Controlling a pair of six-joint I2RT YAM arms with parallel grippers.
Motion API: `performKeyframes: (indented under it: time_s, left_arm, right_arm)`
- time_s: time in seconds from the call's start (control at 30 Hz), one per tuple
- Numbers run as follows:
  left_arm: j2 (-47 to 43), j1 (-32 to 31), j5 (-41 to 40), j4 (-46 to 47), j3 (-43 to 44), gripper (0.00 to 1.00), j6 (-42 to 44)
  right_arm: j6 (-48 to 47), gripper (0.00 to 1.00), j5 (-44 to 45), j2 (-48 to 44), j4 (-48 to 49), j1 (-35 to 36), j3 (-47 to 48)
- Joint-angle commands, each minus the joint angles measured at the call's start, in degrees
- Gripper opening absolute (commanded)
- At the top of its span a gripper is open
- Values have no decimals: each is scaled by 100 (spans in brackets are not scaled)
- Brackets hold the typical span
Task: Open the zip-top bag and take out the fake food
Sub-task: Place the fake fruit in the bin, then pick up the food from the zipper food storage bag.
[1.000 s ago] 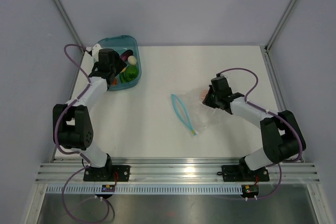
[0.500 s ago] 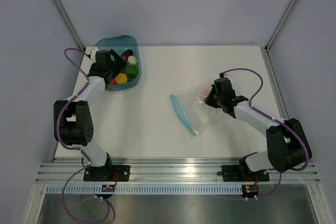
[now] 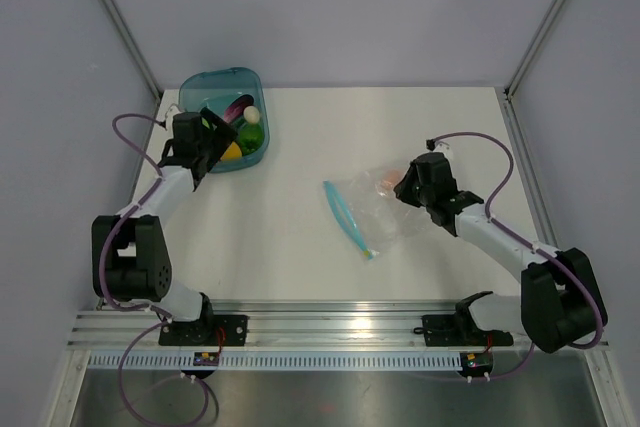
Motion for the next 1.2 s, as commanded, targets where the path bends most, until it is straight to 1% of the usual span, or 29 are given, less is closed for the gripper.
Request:
performKeyframes:
  time_s: [0.0,0.1,0.17,0.23,0.27,0.3,0.33,0.37,0.4,0.43,0.47,0.5,0.57,0.67,0.7,0.73,0.8,0.87,0.9,0.93,1.17]
  left_arm:
    - [-409,-82,722,774,-717,89,-899]
    - [-559,-240,864,1196,-1105,88,-1296]
    - [-681,-363,864,1408,-1396,88,-1359]
    - [-901,-653,698,1443,-1588,88,-1324]
    - [-971,-758,627,1461,-1651,88,-1298]
    - [-1111,-986,583,1487,-1721,88,-1297]
    - [-1174,-1110,539,1609,-1800,88,-1289]
    - [-1235,-1372,495,1671,-1957,87,-1297]
    - [-1297,-1540,434,1715,-2028,87,-1297]
    - [-1393,-1716,303,1846,-2099,86,-1271]
    - [-1403,-2039,232,1917,-2221,86,-1193]
    - [-1420,-2199,214,1944,-2257,85,-1140]
    - [-1359,-2594,196,2014,-2327,84,-991]
    - [-1131,-2789,239,2321,-2591,83,-954]
    - [-1043,-2790,422,2453,-2757,80,-981]
    - [-955,-2799,520,2793,-2828,75,-972]
    - [-639,-2799,818,3103,-2908,62,-893]
    - [-289,-2807,1030,3253,-2803,56,-867]
    - [-174,-2807,1161,3350,-2759,49,-858]
    - [-68,-2816,1424,3437,-2619,47,-840]
    - [311,-3088,1549,3570,-2486,45,-849]
  right_arm:
    - [-163,23,390,-329,236,-37,-21]
    - [-198,30,539,-381,148,-38,-4]
    - [-224,34,628,-443,121,-29,5]
    - [-259,43,786,-531,60,-37,5]
    - [-277,46,839,-566,34,-29,5]
    - [-303,50,926,-584,-2,-37,5]
    - [-321,53,979,-627,-11,-38,5]
    - [-321,55,1050,-636,-37,-38,5]
    - [-295,61,1242,-637,-115,-38,23]
    - [-269,64,1313,-628,-151,-38,40]
    - [-251,66,1349,-610,-177,-38,58]
    - [-233,70,1358,-575,-204,-29,75]
    - [-207,74,1410,-531,-248,-38,110]
    - [-172,75,1481,-408,-327,-46,198]
    - [-154,75,1516,-356,-344,-38,233]
    - [-145,74,1533,-338,-345,-46,242]
    - [-128,73,1534,-285,-353,-46,234]
    - [-110,73,1542,-285,-327,-38,199]
    - [-102,72,1534,-294,-284,-38,164]
    - [-101,72,1525,-302,-266,-38,146]
    - [-101,70,1446,-329,-213,-38,128]
